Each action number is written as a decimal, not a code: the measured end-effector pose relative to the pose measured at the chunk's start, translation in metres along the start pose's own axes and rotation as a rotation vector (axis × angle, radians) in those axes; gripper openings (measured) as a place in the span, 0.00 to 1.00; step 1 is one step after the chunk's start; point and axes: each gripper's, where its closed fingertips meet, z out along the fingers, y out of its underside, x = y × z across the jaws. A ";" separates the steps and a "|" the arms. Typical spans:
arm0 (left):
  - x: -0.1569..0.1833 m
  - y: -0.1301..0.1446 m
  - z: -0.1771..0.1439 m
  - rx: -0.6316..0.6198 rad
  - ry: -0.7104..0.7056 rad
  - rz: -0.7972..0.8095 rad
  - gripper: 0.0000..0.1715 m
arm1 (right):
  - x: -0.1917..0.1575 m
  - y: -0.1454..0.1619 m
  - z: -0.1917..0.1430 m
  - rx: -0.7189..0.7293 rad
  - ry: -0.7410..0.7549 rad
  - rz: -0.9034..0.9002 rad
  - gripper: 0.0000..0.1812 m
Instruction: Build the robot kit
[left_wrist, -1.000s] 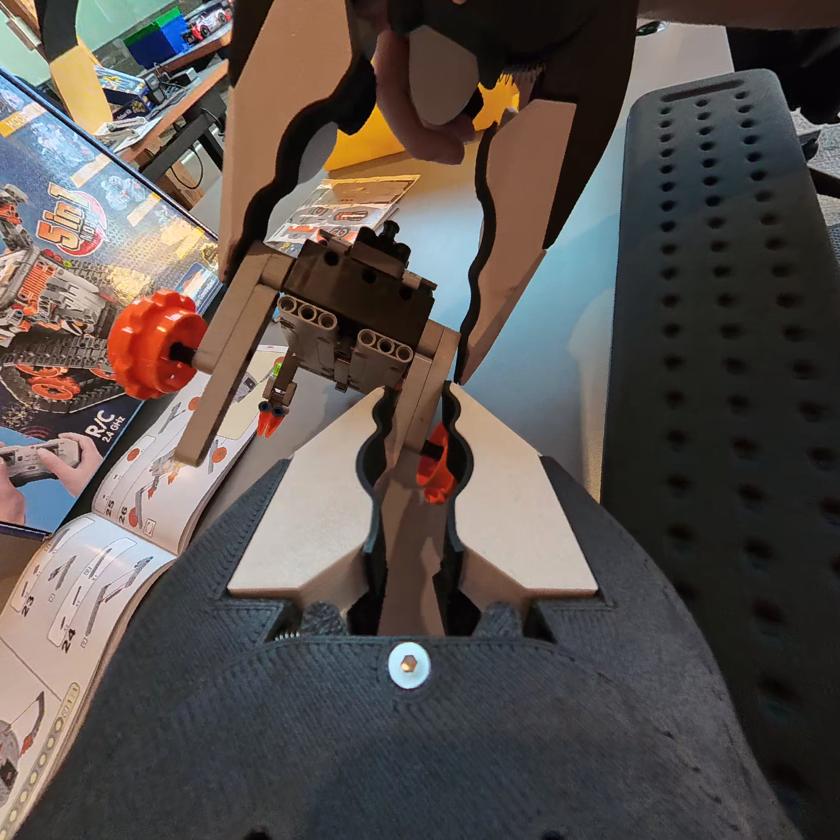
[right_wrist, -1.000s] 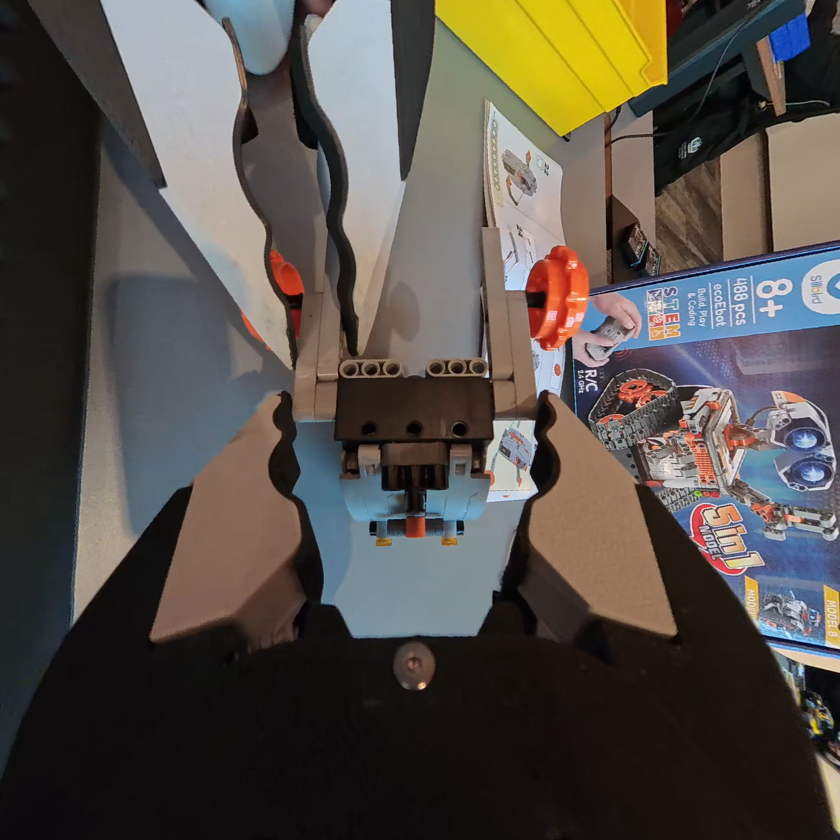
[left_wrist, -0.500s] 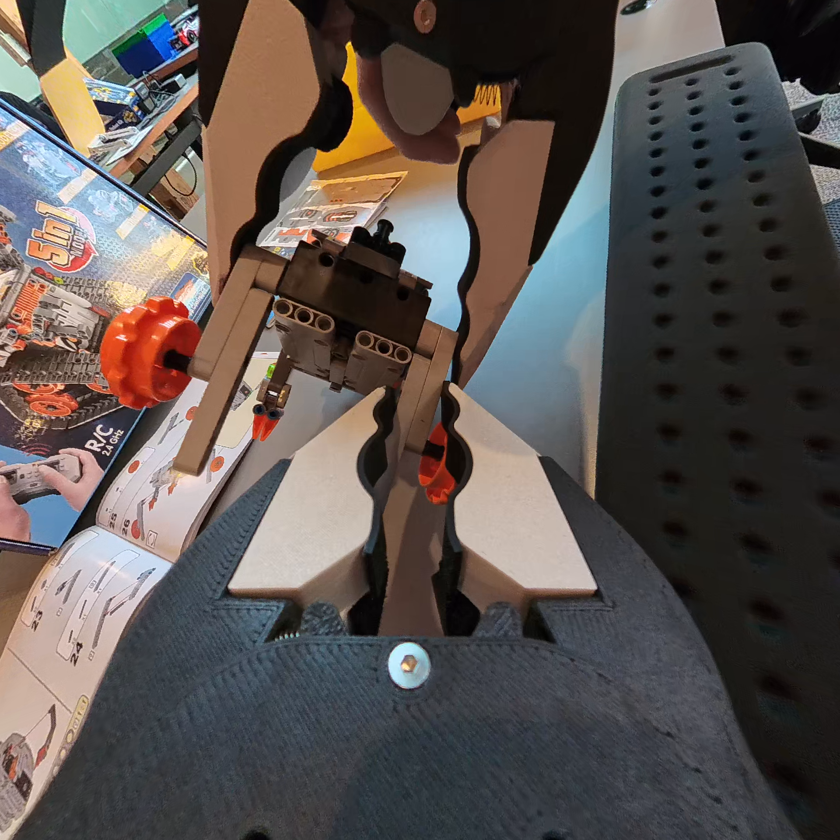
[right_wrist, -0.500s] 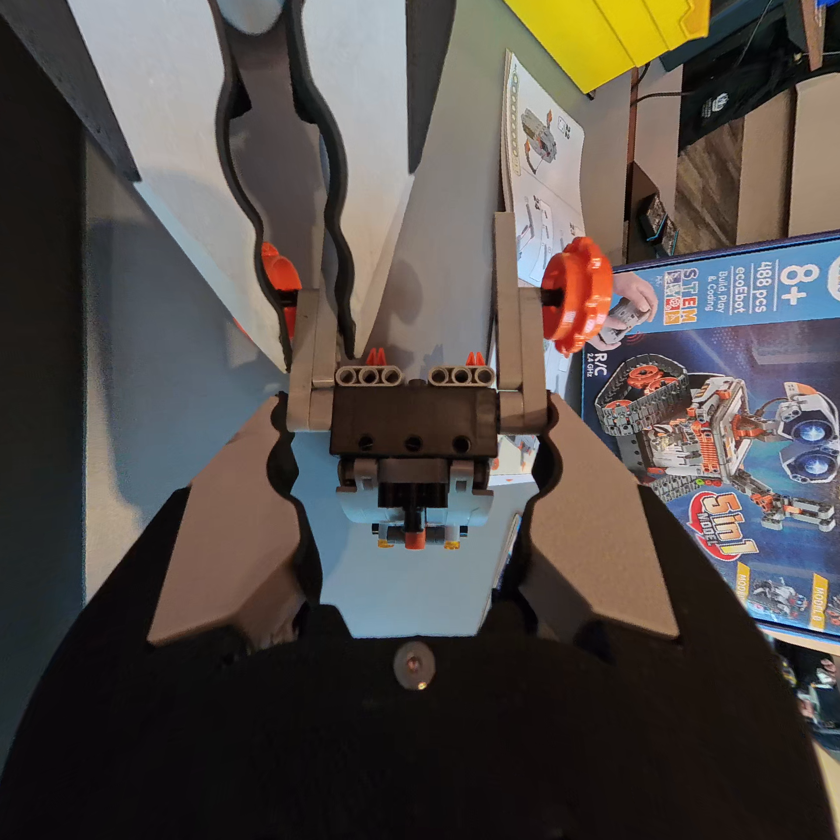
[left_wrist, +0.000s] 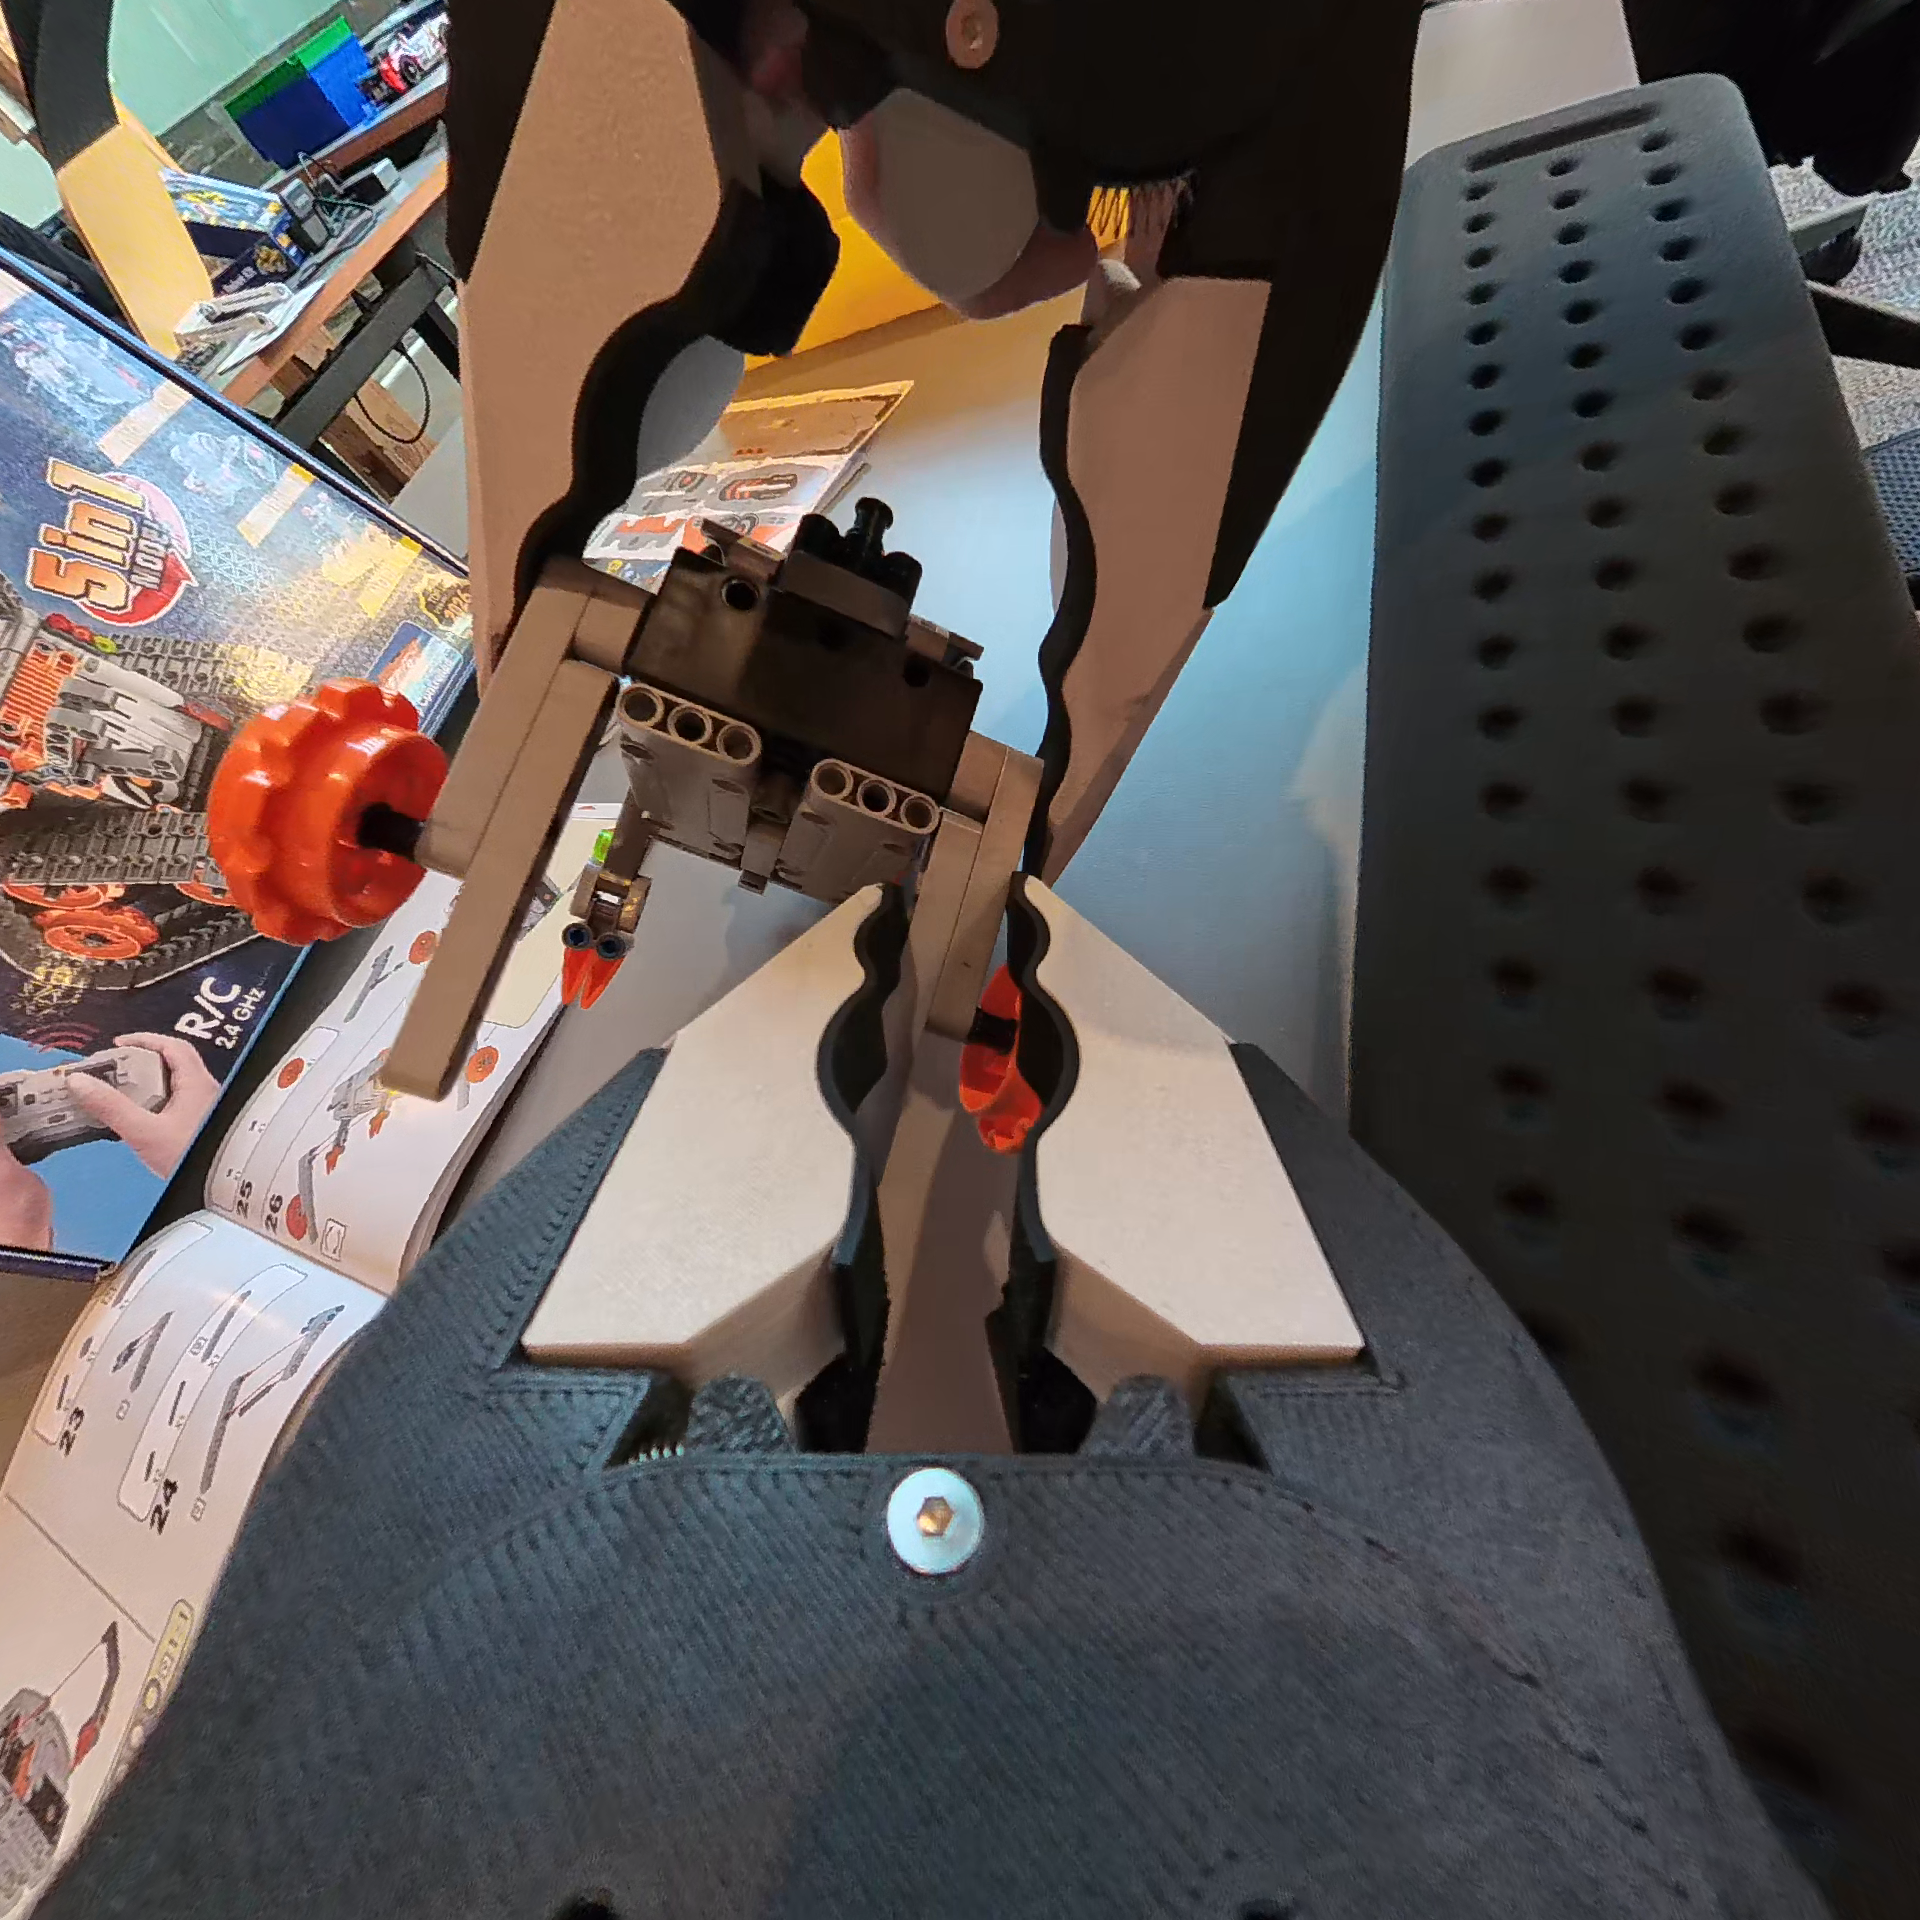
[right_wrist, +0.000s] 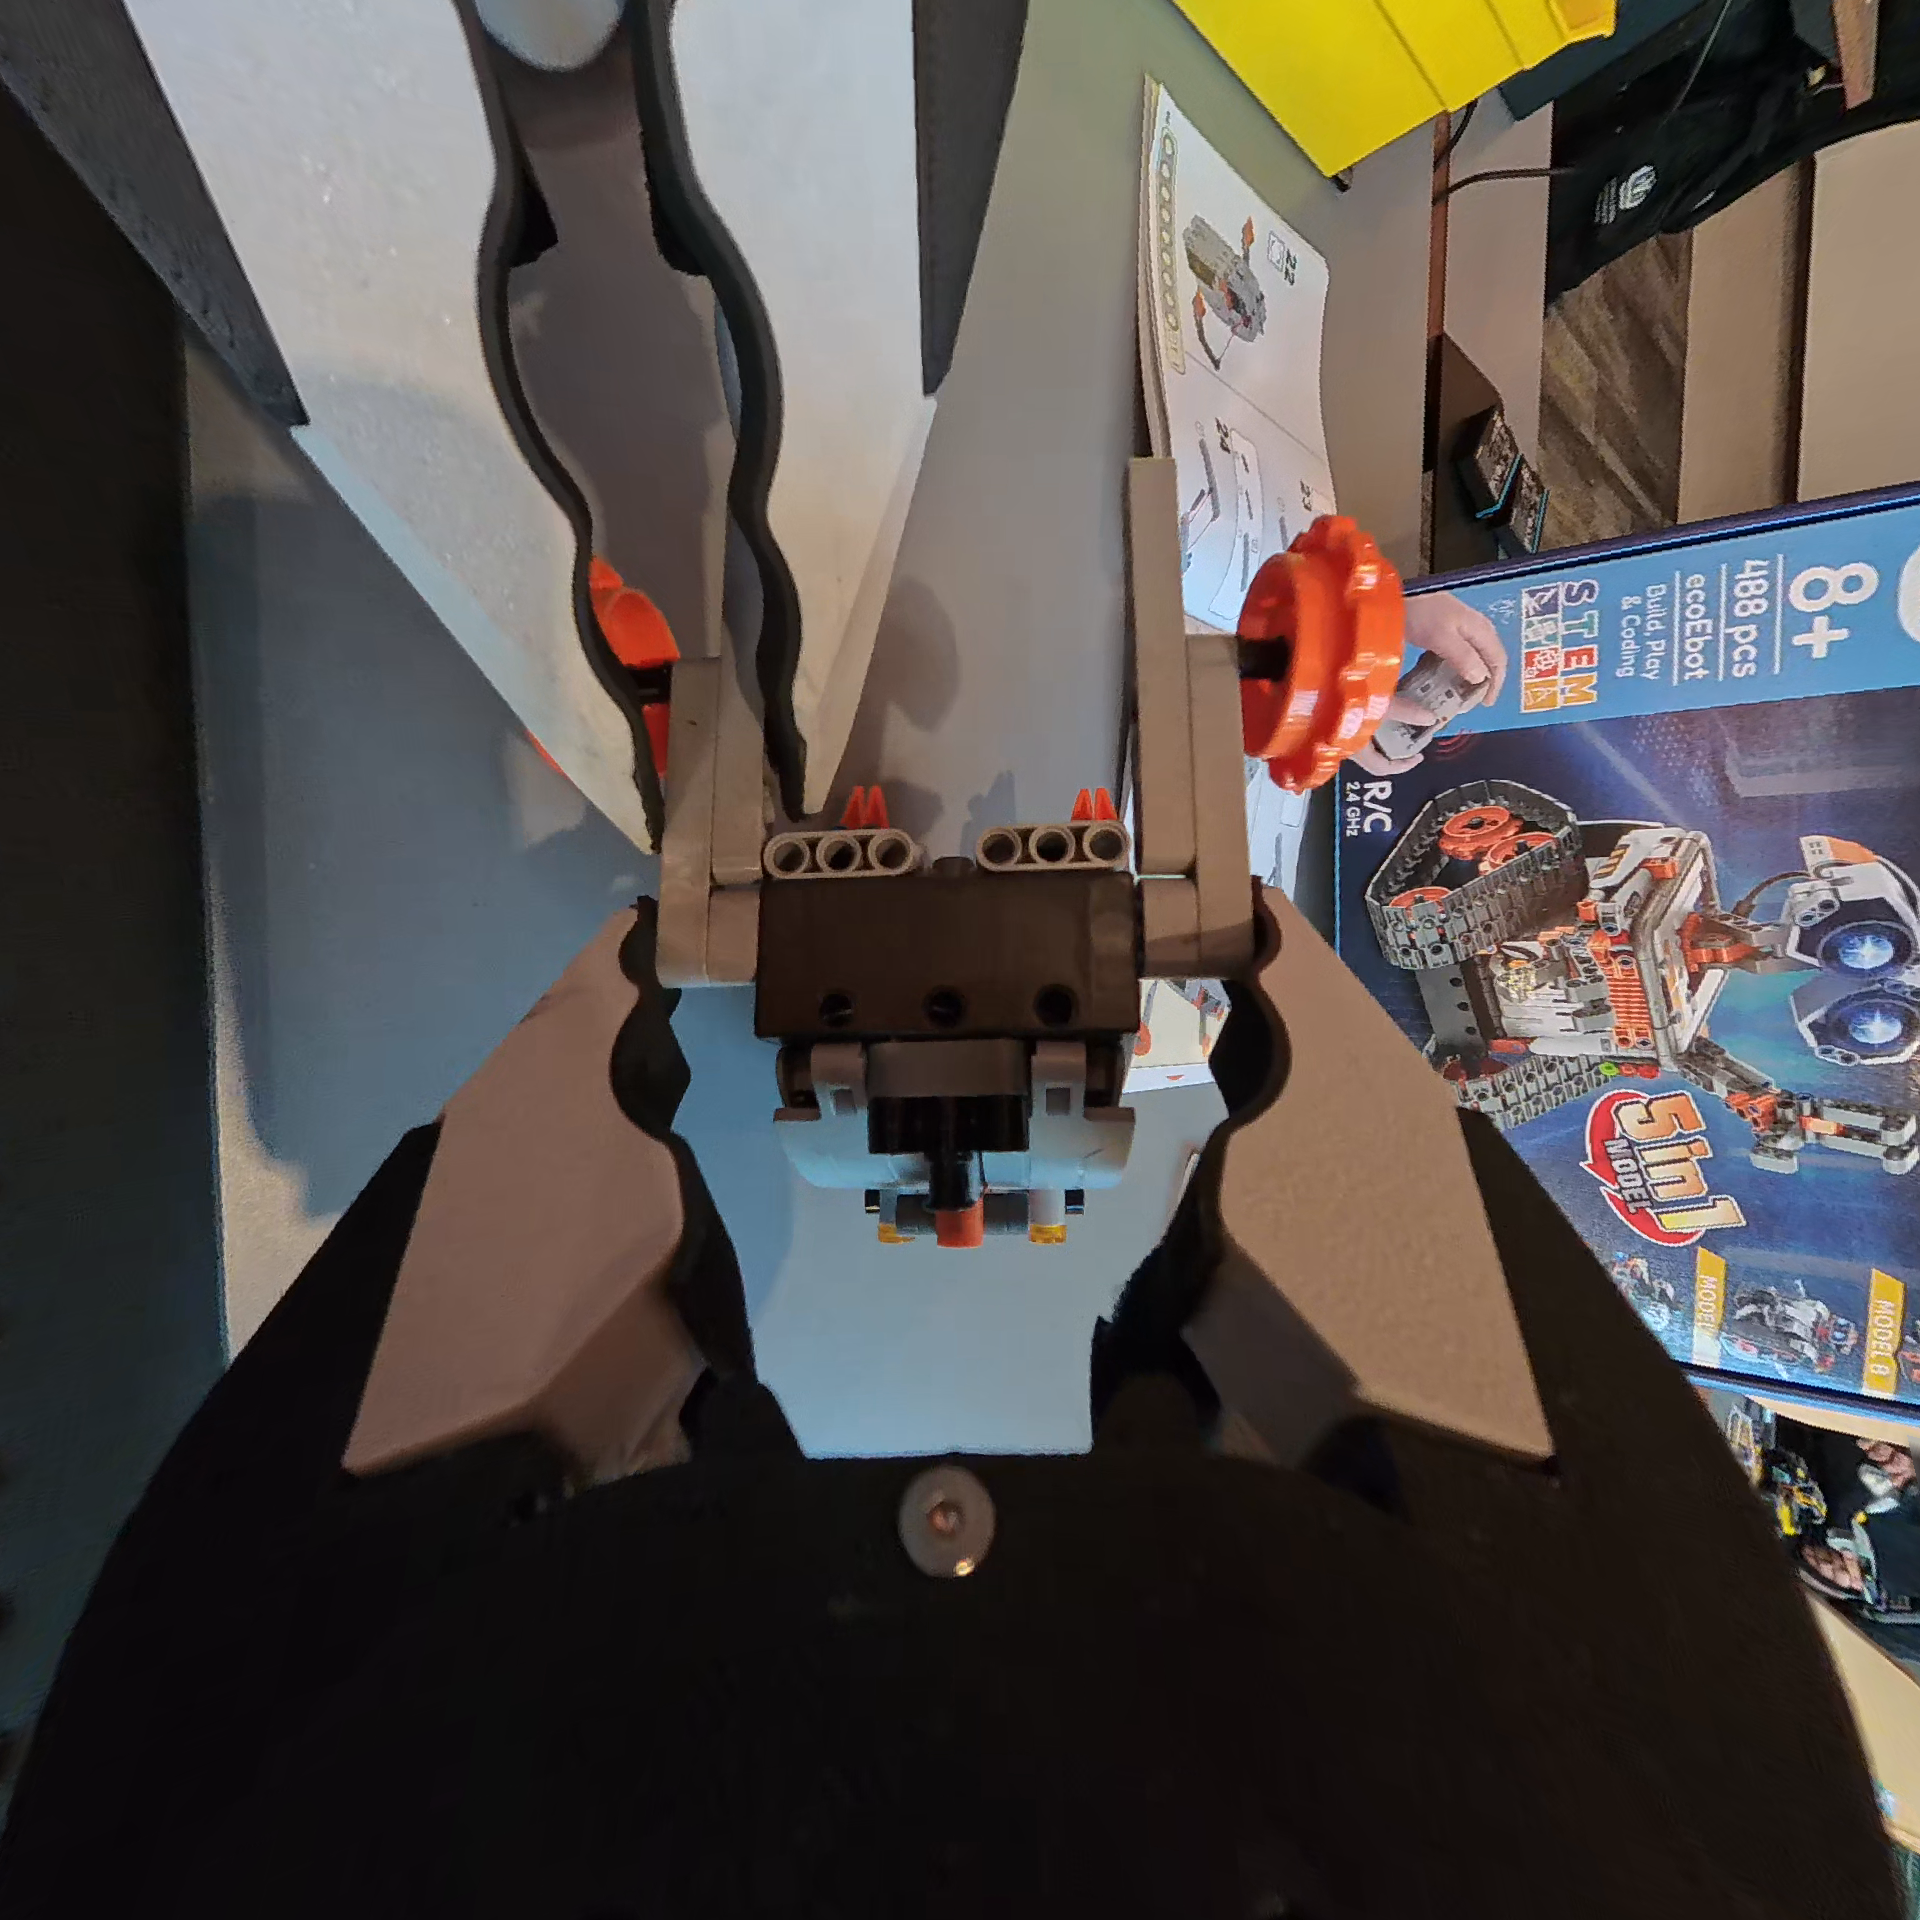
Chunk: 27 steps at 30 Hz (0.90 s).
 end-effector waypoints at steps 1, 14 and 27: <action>0.000 0.000 0.000 -0.002 0.001 -0.001 0.11 | 0.000 0.000 0.000 0.002 0.008 0.001 0.58; 0.005 -0.007 0.000 0.030 0.014 0.015 0.10 | -0.003 -0.007 0.003 0.037 0.025 0.018 0.65; 0.014 -0.009 0.006 -0.024 -0.036 0.167 0.09 | -0.010 0.008 -0.005 -0.229 -0.072 0.000 0.61</action>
